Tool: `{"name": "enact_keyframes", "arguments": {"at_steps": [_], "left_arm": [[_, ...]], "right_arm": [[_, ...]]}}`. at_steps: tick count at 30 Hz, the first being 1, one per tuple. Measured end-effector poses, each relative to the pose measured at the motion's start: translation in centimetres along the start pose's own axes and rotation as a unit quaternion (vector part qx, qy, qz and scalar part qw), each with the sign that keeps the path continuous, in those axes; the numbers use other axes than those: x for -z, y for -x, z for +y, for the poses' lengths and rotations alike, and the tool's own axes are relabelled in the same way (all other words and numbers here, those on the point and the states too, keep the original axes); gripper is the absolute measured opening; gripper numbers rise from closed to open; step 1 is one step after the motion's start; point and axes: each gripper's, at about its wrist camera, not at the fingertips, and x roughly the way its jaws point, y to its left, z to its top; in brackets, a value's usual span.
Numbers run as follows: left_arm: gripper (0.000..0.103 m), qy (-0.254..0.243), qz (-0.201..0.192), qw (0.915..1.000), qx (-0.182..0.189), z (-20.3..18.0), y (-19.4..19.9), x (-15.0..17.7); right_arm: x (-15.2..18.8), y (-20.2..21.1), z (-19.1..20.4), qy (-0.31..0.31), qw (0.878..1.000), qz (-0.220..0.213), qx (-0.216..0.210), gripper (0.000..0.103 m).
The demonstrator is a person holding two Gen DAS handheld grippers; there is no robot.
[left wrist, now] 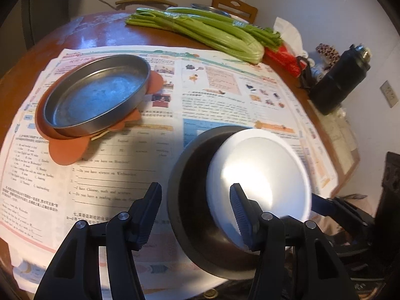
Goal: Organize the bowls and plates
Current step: 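Grasp the rim of the steel bowl holding the paper bowls with the left gripper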
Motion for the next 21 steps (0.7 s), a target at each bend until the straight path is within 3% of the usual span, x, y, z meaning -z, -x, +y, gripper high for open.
{"name": "enact_keyframes", "arguments": {"at_steps": [9, 21], "left_arm": [[0.058, -0.009, 0.007, 0.9999, 0.009, -0.4, -1.4, 0.3], [0.058, -0.021, -0.006, 0.9996, 0.018, -0.9, -1.6, 0.4]], "right_arm": [[0.4, -1.4, 0.8, 0.018, 1.0, 0.017, -0.007, 0.067], [0.4, -1.7, 0.8, 0.031, 0.999, 0.007, -0.005, 0.069]]}}
